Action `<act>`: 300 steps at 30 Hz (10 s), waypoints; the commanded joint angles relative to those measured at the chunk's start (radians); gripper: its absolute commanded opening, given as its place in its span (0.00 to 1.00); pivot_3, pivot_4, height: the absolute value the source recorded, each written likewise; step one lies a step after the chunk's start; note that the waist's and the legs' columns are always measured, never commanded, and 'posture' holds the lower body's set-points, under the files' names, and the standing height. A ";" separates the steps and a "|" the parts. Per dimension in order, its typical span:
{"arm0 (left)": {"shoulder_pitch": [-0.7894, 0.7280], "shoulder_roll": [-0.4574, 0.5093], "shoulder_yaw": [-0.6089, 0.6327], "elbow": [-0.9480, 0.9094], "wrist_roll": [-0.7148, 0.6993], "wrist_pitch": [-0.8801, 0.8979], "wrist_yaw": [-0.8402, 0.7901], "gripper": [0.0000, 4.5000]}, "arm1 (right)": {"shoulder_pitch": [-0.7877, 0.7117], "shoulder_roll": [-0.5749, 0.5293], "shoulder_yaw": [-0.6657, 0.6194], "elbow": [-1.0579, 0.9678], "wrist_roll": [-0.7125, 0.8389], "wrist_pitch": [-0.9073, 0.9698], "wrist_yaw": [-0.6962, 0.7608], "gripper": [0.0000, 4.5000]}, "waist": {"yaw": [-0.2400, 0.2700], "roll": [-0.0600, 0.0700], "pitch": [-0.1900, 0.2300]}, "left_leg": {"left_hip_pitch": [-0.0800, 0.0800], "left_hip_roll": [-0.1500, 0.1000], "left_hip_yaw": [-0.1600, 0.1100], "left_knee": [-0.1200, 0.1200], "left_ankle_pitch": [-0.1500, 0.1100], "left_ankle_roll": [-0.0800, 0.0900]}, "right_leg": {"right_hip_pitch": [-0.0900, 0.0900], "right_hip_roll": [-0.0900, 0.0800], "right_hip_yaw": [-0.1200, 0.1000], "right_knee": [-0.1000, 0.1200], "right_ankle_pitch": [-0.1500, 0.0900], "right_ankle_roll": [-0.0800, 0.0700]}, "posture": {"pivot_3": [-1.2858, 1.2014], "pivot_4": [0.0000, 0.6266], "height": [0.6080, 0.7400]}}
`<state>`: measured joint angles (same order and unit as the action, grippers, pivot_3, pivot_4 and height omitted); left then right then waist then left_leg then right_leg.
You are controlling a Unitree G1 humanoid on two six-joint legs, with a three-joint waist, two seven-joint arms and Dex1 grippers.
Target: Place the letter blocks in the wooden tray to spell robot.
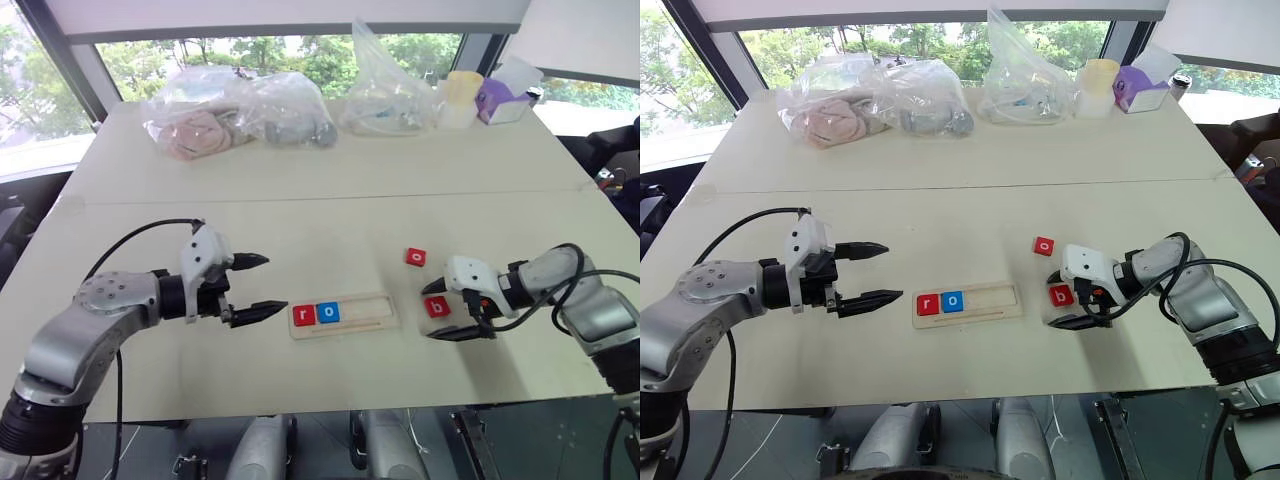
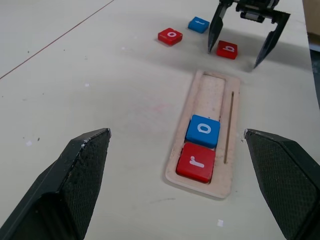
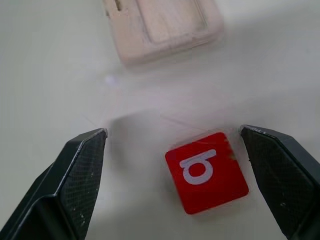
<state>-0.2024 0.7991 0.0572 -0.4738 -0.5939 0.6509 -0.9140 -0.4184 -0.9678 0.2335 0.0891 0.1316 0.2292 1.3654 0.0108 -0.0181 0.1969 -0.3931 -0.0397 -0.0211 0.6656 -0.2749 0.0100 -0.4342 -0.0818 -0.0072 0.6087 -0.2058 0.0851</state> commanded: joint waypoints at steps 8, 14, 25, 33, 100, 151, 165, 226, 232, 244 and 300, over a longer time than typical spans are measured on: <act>0.014 0.018 0.030 -0.043 -0.020 0.003 0.006 1.00 | -0.022 -0.012 -0.006 0.102 -0.062 -0.077 0.006 0.97 | 0.002 0.000 0.000 | 0.002 0.000 0.000 0.001 0.000 0.000 | 0.003 0.000 0.000 0.000 0.000 0.000 | 0.52 0.24 0.89; 0.022 0.012 0.028 -0.047 -0.018 0.000 0.014 1.00 | -0.043 -0.026 -0.014 0.159 -0.075 -0.098 0.016 0.97 | 0.002 0.000 0.000 | 0.002 0.000 0.000 0.002 0.000 0.000 | 0.003 0.000 0.000 0.000 0.000 -0.001 | 0.52 0.24 0.89; 0.008 0.007 0.014 -0.037 -0.014 -0.010 0.018 1.00 | -0.012 -0.045 -0.023 0.131 -0.065 -0.094 0.032 0.79 | 0.003 0.000 0.000 | 0.002 0.000 0.000 0.002 0.000 0.000 | 0.003 0.000 0.000 0.000 0.000 -0.001 | 0.52 0.24 0.89; 0.001 0.009 0.011 -0.029 -0.011 -0.013 0.013 1.00 | -0.001 -0.014 -0.059 -0.019 0.009 0.019 0.019 0.24 | 0.002 0.000 0.000 | 0.002 0.000 0.000 0.001 0.000 0.000 | 0.003 0.000 0.000 0.001 0.000 -0.001 | 0.52 0.24 0.89; 0.088 0.023 0.075 -0.143 -0.051 0.056 0.073 1.00 | -0.237 0.276 0.108 -0.192 0.023 0.264 -0.061 0.99 | 0.000 0.000 0.000 | 0.001 -0.001 0.000 0.001 0.000 -0.001 | 0.000 0.000 0.000 0.003 0.001 -0.001 | 0.52 0.24 0.89; 0.052 -0.001 0.042 -0.138 -0.051 0.060 0.085 1.00 | -0.187 0.294 0.132 -0.183 -0.031 0.203 -0.124 0.99 | -0.001 0.000 0.000 | 0.001 -0.001 0.000 0.001 0.000 -0.001 | 0.000 0.000 0.000 0.004 0.001 -0.001 | 0.52 0.24 0.89; 0.041 0.001 0.043 -0.130 -0.049 0.060 0.076 1.00 | -0.210 0.328 0.152 -0.089 -0.067 0.134 -0.152 0.99 | -0.001 0.000 0.000 | 0.001 -0.001 0.000 0.001 0.001 -0.001 | 0.000 0.000 0.000 0.004 0.001 -0.001 | 0.52 0.24 0.89; -0.148 -0.091 -0.131 0.049 0.033 -0.023 -0.038 1.00 | -0.062 0.901 -0.417 -0.361 -0.128 0.943 -1.353 0.99 | -0.026 0.001 -0.002 | 0.001 -0.001 0.000 0.000 0.001 -0.001 | -0.002 0.004 0.000 0.007 0.003 0.003 | 0.52 0.24 0.89; -0.138 -0.092 -0.124 0.043 0.036 -0.023 -0.032 1.00 | -0.043 0.920 -0.391 -0.364 -0.116 0.958 -1.345 0.99 | -0.028 0.001 -0.002 | 0.001 -0.001 0.000 0.000 0.001 -0.001 | -0.002 0.004 0.000 0.008 0.003 0.003 | 0.52 0.24 0.89; -0.122 -0.092 -0.115 0.027 0.035 -0.017 -0.010 1.00 | -0.006 0.928 -0.410 -0.361 -0.089 1.026 -1.343 0.26 | -0.027 0.001 -0.002 | 0.002 -0.001 0.000 0.000 0.001 -0.001 | -0.001 0.004 0.000 0.007 0.003 0.003 | 0.52 0.24 0.89; -0.155 -0.104 -0.163 0.111 0.060 -0.071 -0.103 1.00 | 0.345 0.022 -0.511 -0.726 0.298 0.807 -0.453 0.98 | -0.020 0.000 0.000 | 0.001 0.000 -0.001 0.000 0.000 0.001 | 0.001 0.002 -0.002 0.001 -0.003 0.005 | 0.52 0.24 0.89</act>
<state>-0.3542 0.6878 -0.1314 -0.3373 -0.5319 0.6004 -1.0041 -0.0787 -0.9186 -0.2797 -0.6807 0.4275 1.1682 0.8108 -0.0089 -0.0177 0.1964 -0.3924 -0.0402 -0.0219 0.6656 -0.2750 0.0108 -0.4328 -0.0792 -0.0095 0.6098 -0.2090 0.0901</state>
